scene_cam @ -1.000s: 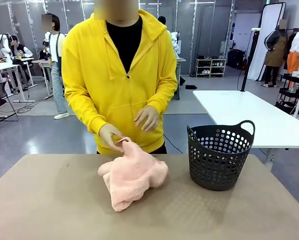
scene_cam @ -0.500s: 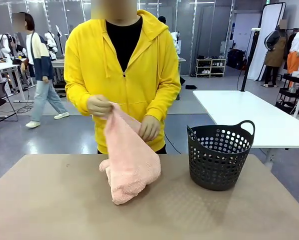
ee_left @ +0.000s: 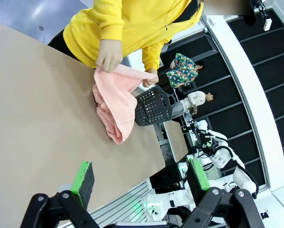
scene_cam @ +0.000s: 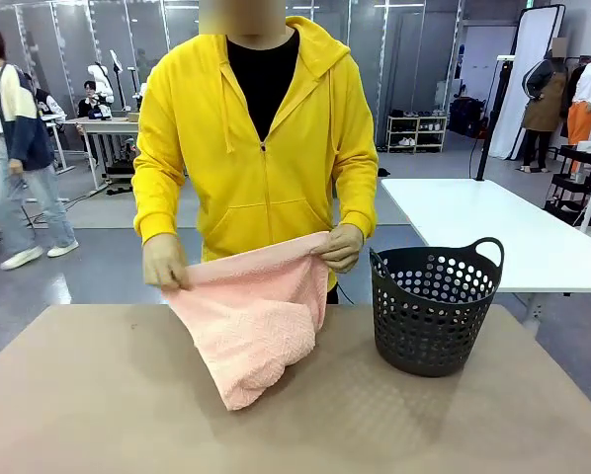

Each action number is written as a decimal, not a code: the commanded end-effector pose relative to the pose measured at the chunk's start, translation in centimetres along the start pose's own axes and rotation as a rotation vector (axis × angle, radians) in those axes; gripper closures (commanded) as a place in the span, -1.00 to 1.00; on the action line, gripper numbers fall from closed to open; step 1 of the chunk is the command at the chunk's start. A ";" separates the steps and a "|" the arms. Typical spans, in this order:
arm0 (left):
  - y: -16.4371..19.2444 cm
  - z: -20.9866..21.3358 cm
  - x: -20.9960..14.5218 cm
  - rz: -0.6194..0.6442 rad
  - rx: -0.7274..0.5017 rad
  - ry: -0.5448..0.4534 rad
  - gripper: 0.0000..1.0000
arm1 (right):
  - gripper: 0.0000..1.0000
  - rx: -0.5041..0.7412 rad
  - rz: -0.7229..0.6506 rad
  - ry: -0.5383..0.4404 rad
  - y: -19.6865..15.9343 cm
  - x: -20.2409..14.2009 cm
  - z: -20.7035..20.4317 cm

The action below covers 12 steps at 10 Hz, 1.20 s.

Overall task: Fold the towel.
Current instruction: Grab the top end of the 100 cm Hotel Towel extended by the human.

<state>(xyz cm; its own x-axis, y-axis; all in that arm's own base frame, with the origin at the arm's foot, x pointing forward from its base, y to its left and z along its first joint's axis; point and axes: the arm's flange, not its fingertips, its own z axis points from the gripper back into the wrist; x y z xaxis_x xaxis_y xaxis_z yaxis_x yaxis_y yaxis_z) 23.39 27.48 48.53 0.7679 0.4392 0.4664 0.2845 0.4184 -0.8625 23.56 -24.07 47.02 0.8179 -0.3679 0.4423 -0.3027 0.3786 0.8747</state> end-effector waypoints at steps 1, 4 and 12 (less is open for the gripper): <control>0.0 0.1 0.1 -0.012 -0.017 -0.004 -1.00 | -1.00 0.011 0.015 -0.010 0.0 0.1 0.0; 0.0 0.1 0.1 -0.012 -0.017 -0.004 -1.00 | -1.00 0.011 0.015 -0.010 0.0 0.1 0.0; 0.0 0.1 0.1 -0.012 -0.017 -0.004 -1.00 | -1.00 0.011 0.015 -0.010 0.0 0.1 0.0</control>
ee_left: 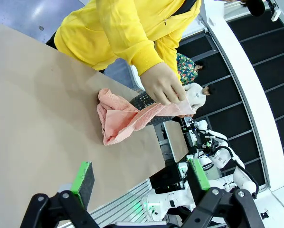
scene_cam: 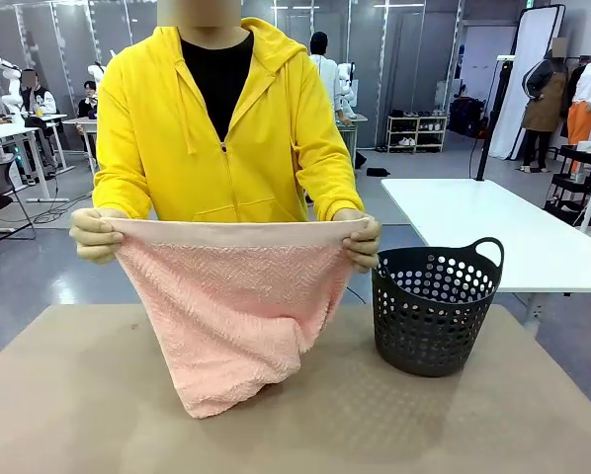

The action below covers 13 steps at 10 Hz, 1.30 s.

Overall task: Fold the towel.
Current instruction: Grab the top end of the 100 cm Hotel Towel extended by the human.

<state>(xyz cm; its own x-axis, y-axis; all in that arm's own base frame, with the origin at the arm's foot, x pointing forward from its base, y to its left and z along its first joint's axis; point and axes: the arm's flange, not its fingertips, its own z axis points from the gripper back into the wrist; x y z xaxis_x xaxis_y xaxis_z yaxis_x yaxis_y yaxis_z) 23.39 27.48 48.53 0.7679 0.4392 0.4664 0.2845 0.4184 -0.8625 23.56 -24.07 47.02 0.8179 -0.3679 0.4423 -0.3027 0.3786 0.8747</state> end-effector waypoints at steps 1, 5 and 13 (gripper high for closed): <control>0.0 0.0 0.0 0.000 0.000 0.000 -1.00 | -1.00 0.000 0.000 0.000 0.0 0.0 0.0; -8.0 0.5 3.3 -0.530 0.121 0.227 -1.00 | -1.00 -0.258 0.491 0.139 7.4 4.1 0.8; -25.7 -13.2 3.3 -1.462 0.329 0.620 -1.00 | -1.00 -0.564 1.290 0.520 26.0 6.4 -13.2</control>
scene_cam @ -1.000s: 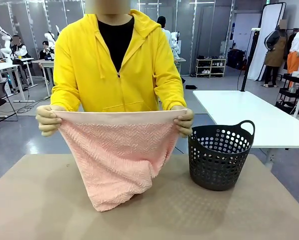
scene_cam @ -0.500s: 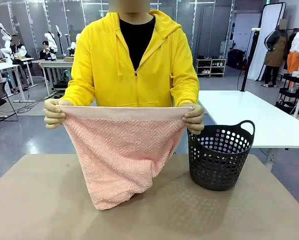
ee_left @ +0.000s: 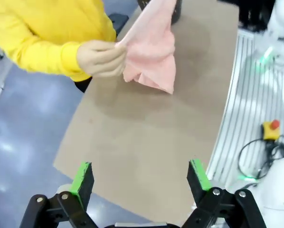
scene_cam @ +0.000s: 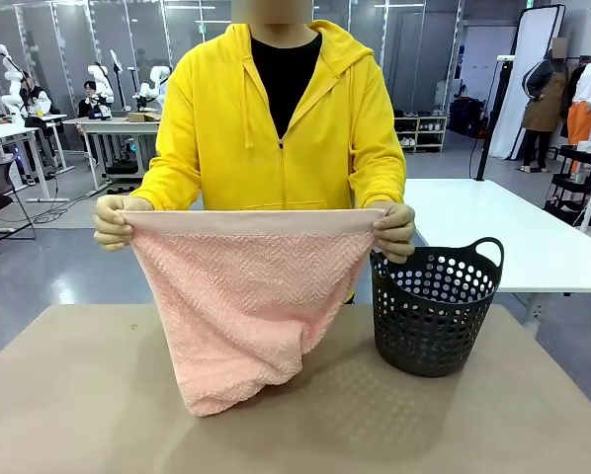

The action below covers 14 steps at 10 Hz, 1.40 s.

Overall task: Fold the towel.
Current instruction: Grab the top end of the 100 cm Hotel Towel extended by the human.

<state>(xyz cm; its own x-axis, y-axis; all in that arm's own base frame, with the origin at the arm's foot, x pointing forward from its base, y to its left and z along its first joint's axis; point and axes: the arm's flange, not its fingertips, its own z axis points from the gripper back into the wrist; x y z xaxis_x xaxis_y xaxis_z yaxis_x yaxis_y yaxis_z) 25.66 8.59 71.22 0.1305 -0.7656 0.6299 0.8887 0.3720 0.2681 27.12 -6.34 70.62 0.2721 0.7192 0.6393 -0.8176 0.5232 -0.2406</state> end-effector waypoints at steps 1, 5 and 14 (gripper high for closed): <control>-0.8 -2.6 1.2 -0.101 0.054 0.033 -1.00 | -1.00 -0.041 0.072 0.043 1.0 1.7 -1.5; -1.2 -3.1 3.2 -0.140 0.029 0.038 -1.00 | -1.00 -0.021 0.120 0.030 1.4 3.3 -1.6; -2.3 -7.8 14.8 -0.445 -0.057 0.182 -1.00 | -1.00 0.109 0.345 0.151 2.2 13.8 -4.6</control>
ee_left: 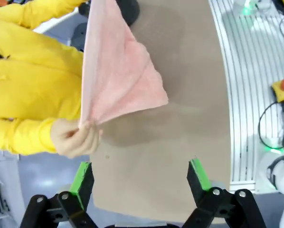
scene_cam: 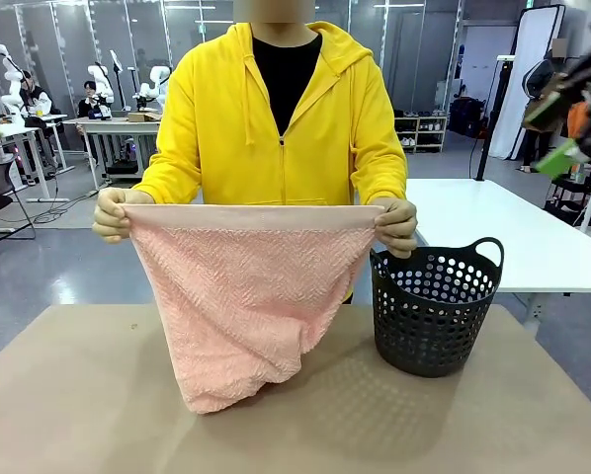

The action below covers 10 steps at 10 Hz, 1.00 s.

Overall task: Fold the towel.
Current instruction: Grab the top end of the 100 cm Hotel Towel extended by the human.

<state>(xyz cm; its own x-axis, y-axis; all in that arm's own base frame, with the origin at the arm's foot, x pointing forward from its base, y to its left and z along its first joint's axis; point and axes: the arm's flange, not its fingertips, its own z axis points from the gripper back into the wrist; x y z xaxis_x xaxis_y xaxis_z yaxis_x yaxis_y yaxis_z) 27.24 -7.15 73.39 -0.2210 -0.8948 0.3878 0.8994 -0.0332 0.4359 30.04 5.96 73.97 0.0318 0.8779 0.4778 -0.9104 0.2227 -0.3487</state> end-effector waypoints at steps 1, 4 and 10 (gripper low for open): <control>2.8 -1.2 2.0 -0.016 -0.009 0.096 -1.00 | -1.00 0.029 0.051 0.085 -2.0 3.5 -0.4; 5.6 -4.2 6.9 -0.057 -0.047 0.175 -1.00 | -1.00 0.045 0.120 0.143 -2.8 8.8 -3.0; 10.2 -13.1 8.6 -0.101 -0.098 0.197 -1.00 | -1.00 0.153 0.148 0.159 -4.9 12.7 -11.9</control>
<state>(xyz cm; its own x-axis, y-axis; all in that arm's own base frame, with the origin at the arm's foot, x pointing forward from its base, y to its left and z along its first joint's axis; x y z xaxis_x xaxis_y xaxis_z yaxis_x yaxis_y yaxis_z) 38.48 -20.82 70.27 -0.2356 -0.9517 0.1970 0.9183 -0.1516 0.3658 39.21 20.47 72.02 -0.0682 0.9546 0.2901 -0.9599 0.0164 -0.2798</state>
